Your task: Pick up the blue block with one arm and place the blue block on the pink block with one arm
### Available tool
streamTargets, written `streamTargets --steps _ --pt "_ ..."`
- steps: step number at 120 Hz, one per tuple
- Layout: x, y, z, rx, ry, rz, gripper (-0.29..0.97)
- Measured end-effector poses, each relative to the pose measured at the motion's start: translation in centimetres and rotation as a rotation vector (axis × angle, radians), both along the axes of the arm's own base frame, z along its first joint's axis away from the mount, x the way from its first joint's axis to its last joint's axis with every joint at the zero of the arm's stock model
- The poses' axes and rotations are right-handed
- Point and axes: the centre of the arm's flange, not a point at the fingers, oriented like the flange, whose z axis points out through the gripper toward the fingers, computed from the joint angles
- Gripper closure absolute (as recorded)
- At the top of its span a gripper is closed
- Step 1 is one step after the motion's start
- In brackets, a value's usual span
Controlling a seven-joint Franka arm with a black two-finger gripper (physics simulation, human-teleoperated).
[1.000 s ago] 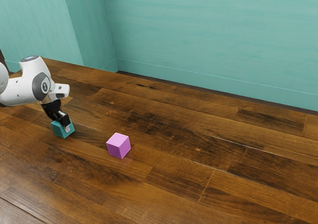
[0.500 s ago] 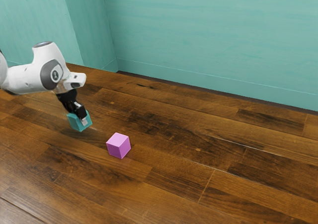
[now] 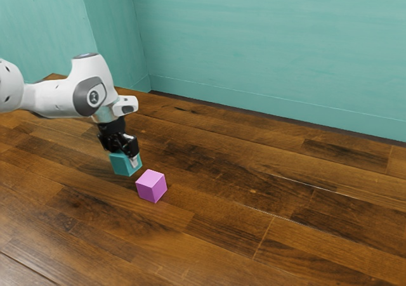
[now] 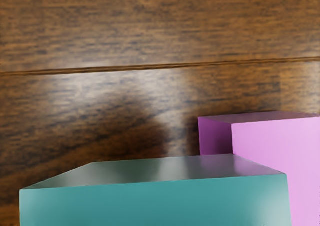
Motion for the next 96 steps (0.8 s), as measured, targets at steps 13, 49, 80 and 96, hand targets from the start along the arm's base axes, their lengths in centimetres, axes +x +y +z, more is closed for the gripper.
streamTargets --steps 13,49,80,96 --pt "0.2 -1.4 0.1 0.030 0.010 0.013 0.31" --pt "0.8 -3.8 0.7 0.118 -0.010 -0.002 0.32" --pt "1.0 -5.5 0.3 0.115 -0.010 0.014 0.32" --pt "1.1 -6.3 0.1 0.125 -0.009 0.006 0.32"
